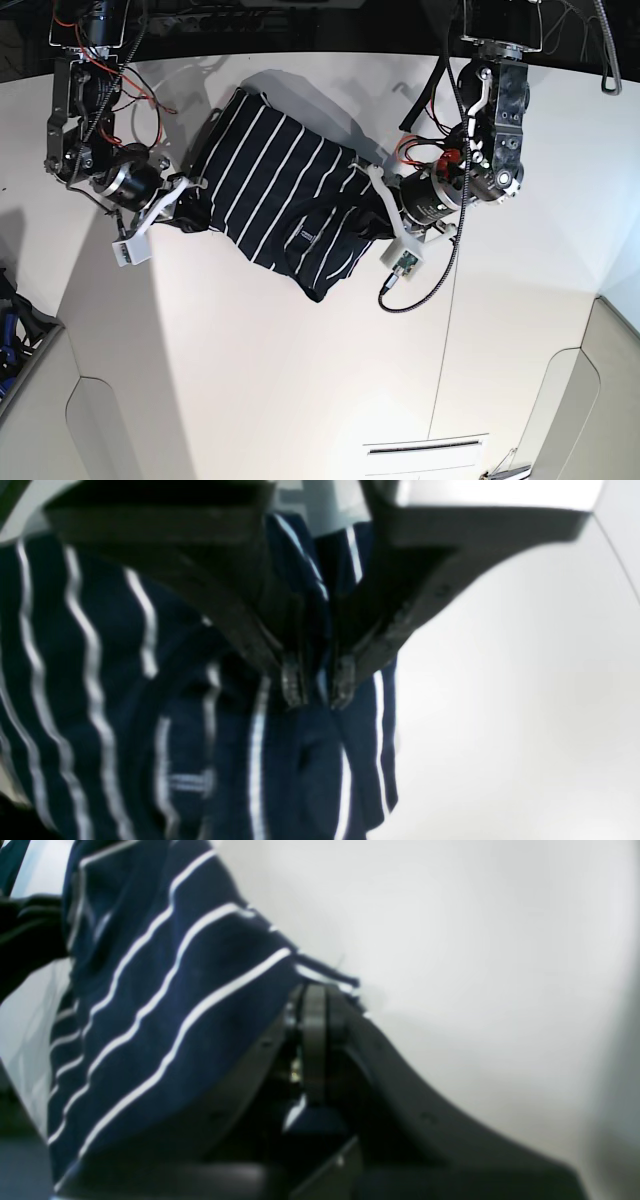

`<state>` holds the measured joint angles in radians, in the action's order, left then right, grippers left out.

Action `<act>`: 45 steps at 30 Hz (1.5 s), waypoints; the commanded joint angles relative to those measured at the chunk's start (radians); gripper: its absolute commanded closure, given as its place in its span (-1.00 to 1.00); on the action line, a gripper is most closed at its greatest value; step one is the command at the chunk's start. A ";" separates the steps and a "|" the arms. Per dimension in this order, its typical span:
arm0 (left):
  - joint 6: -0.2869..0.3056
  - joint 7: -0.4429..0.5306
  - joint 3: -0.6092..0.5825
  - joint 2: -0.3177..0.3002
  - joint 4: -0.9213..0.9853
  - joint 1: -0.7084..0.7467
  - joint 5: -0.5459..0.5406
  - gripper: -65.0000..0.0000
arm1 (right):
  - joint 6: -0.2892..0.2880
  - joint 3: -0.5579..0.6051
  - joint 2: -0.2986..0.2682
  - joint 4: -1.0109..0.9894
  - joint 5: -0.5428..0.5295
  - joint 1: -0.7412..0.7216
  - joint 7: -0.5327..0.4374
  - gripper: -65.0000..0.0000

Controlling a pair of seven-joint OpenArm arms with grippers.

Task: Fold the T-shirt properly
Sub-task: 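Grasp the bundle with both grippers and square it into a neat stack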

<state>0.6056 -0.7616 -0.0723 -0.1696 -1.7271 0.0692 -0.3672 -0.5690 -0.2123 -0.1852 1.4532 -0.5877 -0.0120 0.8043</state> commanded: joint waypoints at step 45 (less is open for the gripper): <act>0.004 -0.011 0.059 0.058 0.388 -0.234 -0.049 0.74 | -0.023 0.066 0.096 0.023 -0.204 0.112 0.076 1.00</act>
<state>0.6098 -0.7723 -0.0139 -0.1108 -1.3273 -0.1444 -0.4110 -0.5793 -0.1455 -0.0883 1.4586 -0.7704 0.1089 0.8871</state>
